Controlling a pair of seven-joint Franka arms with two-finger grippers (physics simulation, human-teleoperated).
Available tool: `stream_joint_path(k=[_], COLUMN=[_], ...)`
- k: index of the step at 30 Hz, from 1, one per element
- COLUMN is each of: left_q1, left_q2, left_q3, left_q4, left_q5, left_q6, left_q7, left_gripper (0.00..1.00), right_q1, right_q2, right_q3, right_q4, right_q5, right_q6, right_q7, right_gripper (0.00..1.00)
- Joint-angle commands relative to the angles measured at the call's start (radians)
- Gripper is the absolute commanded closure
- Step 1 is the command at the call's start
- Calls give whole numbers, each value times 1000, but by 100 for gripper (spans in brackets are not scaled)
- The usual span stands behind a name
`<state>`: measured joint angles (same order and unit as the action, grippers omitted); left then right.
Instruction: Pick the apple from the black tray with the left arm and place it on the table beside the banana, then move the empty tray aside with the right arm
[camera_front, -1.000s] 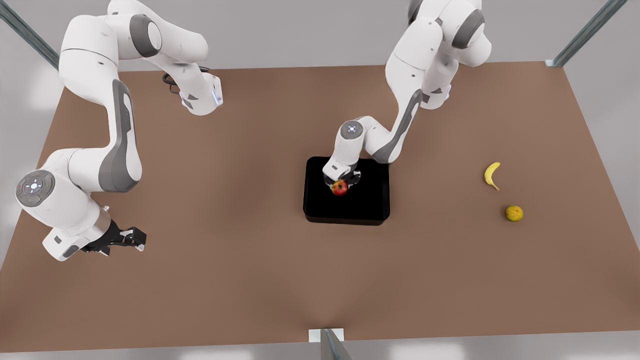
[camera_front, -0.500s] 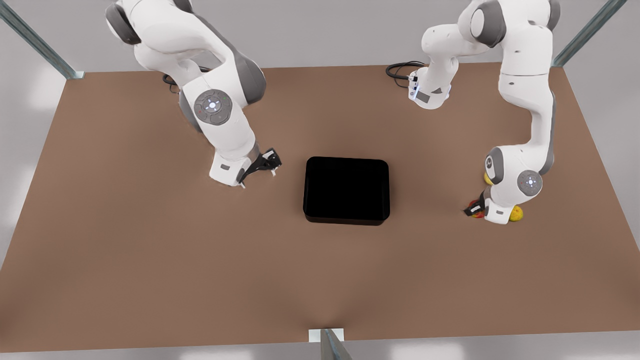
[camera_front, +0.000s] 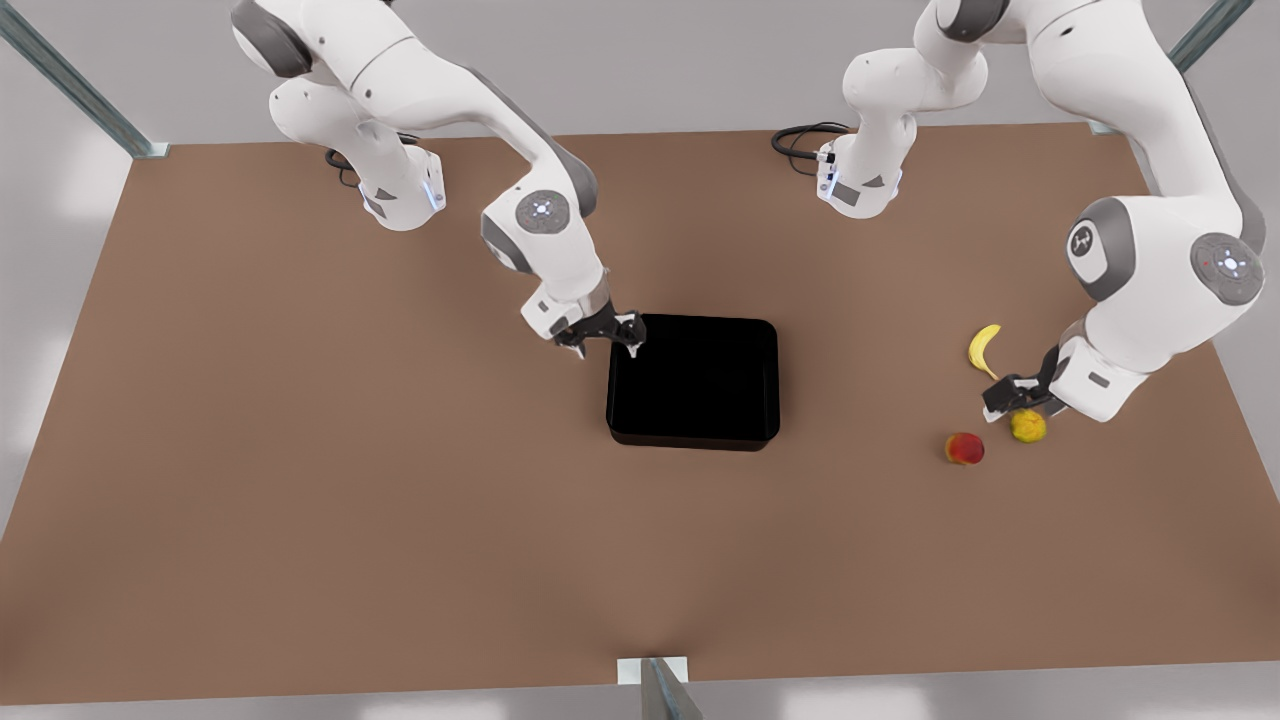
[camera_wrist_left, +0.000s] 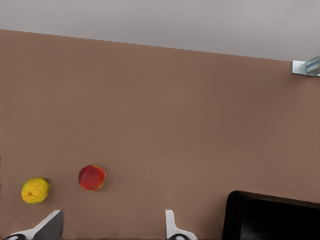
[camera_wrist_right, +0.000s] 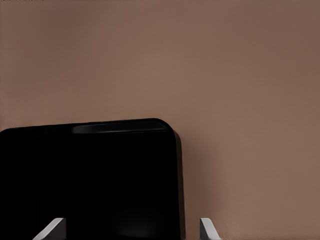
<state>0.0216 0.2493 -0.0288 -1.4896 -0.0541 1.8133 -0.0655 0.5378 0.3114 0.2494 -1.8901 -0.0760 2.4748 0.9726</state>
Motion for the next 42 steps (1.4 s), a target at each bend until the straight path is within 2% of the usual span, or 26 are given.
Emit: stream_joint_path(k=[1, 5, 20, 32, 33, 35, 37, 38, 40, 42], left_q1=[-12, -63, -39, -48, -48, -48, -48, -46, -46, -45], left_q2=[5, 21, 38, 38, 38, 38, 38, 38, 38, 39], left_q3=[-2, 0, 9, 6, 6, 6, 6, 6, 6, 6], left_q4=[9, 14, 26, 26, 26, 26, 26, 26, 26, 26], left_q5=[16, 19, 19, 59, 60, 60, 60, 60, 60, 60], left_q6=[-170, -152, -129, -129, -129, -129, -129, -129, -129, -131], left_q7=[93, 96, 102, 101, 101, 101, 101, 102, 102, 102], left_gripper=[0, 0, 0, 0, 0, 0, 0, 0, 0, 0], right_q1=[1, -1, -32, -38, -38, -39, -44, -45, -47, -47], right_q2=[38, 83, 130, 232, 233, 241, 242, 244, 249, 249], right_q3=[21, 37, 36, 48, 48, 48, 50, 54, 56, 56], right_q4=[3, -9, -55, -57, -58, -63, -63, -63, -61, -60], right_q5=[-45, -154, -159, -159, -159, -149, -148, -146, -146, -146], right_q6=[153, 161, 153, 151, 151, 151, 151, 151, 150, 150], right_q7=[630, 597, 278, 115, 115, 118, 123, 124, 123, 123], right_gripper=[0, 0, 0, 1, 3, 15, 33, 46, 58, 74])
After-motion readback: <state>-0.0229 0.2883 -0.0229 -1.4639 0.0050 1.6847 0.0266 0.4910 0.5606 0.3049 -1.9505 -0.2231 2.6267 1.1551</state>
